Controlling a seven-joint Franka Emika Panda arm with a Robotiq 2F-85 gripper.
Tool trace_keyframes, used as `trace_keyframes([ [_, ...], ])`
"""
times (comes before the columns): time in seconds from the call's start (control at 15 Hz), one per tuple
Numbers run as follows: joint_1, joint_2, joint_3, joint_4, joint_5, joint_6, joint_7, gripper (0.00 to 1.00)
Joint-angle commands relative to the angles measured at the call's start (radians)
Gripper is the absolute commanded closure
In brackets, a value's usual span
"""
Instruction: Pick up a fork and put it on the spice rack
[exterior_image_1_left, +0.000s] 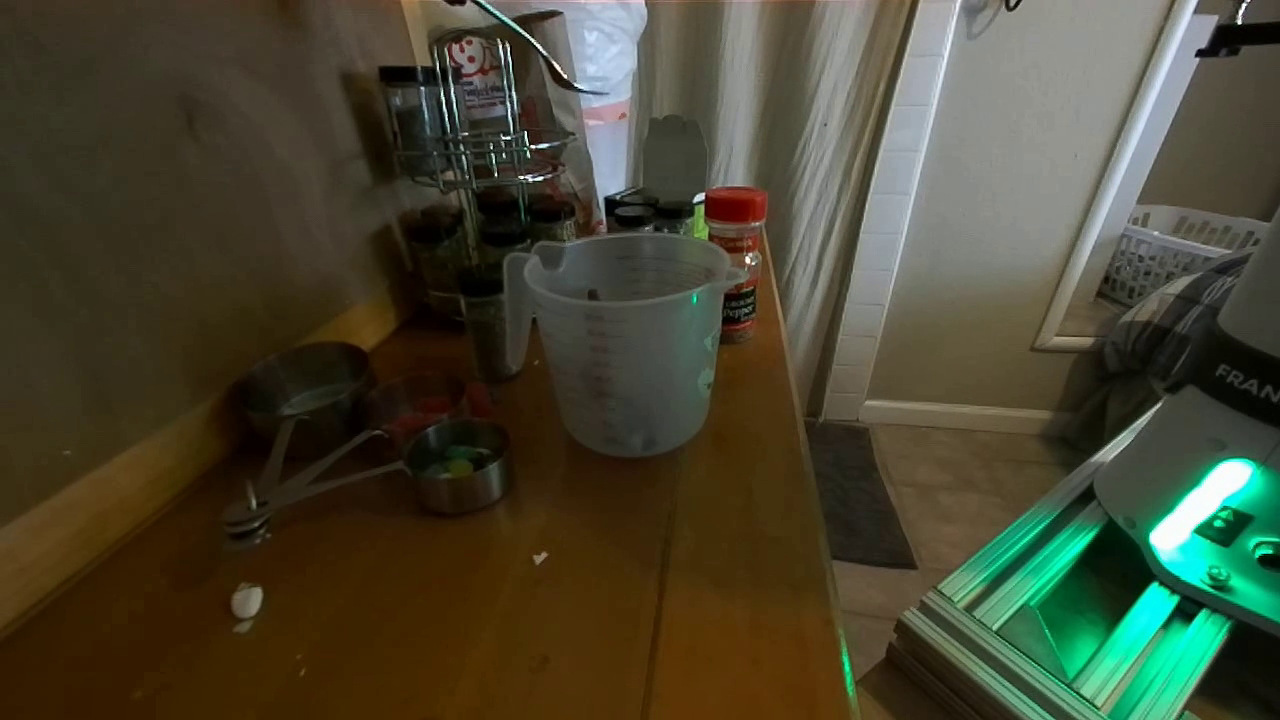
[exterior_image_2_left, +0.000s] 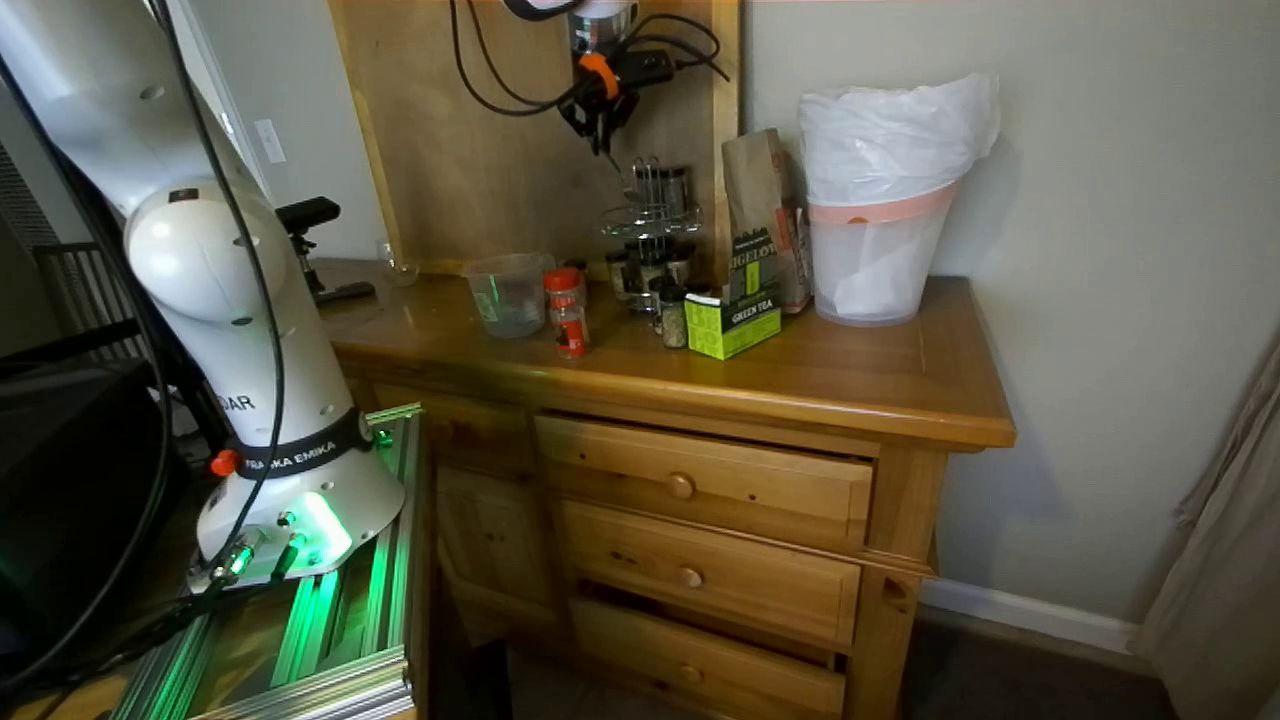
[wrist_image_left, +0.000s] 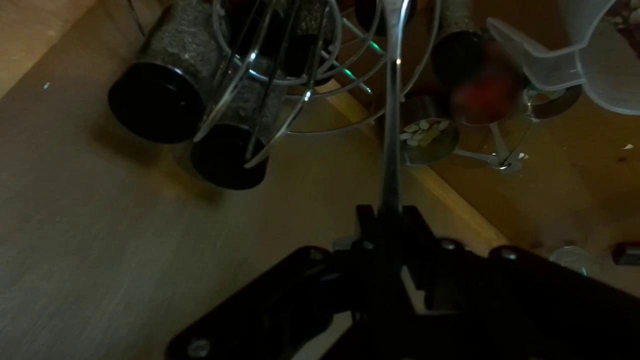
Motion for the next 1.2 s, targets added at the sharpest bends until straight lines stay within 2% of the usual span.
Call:
trace_keyframes([
  [0.0,0.010,0.041,0.000,0.022,0.007,-0.015,-0.033,0.96],
  [0.6,0.013,0.105,0.035,0.036,-0.012,0.010,-0.114,0.96],
  [0.67,0.013,0.109,0.038,0.040,-0.010,0.006,-0.120,0.58],
  [0.8,0.011,0.117,0.041,0.050,0.007,0.015,-0.133,0.51],
  [1.13,0.004,0.108,0.036,0.070,0.056,0.044,-0.147,0.16],
])
